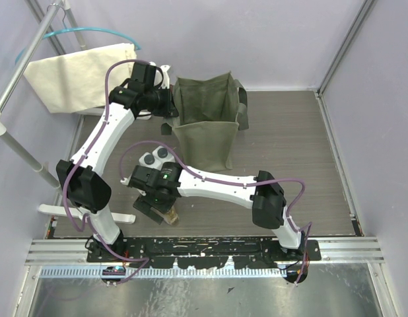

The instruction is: Place the personal care products into the canvas bag

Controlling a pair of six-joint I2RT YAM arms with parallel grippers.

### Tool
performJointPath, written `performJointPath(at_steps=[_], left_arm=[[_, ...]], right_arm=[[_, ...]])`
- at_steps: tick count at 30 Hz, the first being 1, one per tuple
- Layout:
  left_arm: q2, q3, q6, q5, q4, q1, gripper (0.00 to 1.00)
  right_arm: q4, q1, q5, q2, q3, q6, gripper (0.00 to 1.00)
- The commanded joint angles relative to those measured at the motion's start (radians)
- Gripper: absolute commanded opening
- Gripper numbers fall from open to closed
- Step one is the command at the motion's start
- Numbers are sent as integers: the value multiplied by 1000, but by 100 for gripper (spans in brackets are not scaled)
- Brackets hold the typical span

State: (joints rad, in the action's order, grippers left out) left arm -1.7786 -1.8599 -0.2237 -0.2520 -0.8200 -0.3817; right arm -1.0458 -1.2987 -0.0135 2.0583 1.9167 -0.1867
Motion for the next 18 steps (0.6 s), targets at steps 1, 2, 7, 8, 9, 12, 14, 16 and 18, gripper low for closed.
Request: performJointPath(at_steps=[1,2,7,8,9,12,14,16,18], left_arm=[[33,18,18,-24,-12,3,0],[32,18,18,-25,-12,3,0],[32,23,15,-28,-10,3,0],[32,25,16,-31,-9,3,0],[33,26,15,-31,-9,3,0],[33,29,15,-33,-10,2,0],[34,31,16,-35,-10,3,0],[34,32,17,-35,-10,3,0],[37,34,18,-33,-10,4,0]], right_arm=[[-20,-4,6,19,39,6,80],[-27,-4,5,21,39,6,78],[-49,-3,-18,13,25,0,56],[-51,-4,-29,9,21,-4,51],[-50,-4,-39,4,15,-7,45],[-45,-4,-73,-9,-10,-18,34],[-27,-2,-78,-23,-32,-28,31],[-7,2,-84,-39,-49,-44,25],[10,8,-97,-65,-63,-59,18]])
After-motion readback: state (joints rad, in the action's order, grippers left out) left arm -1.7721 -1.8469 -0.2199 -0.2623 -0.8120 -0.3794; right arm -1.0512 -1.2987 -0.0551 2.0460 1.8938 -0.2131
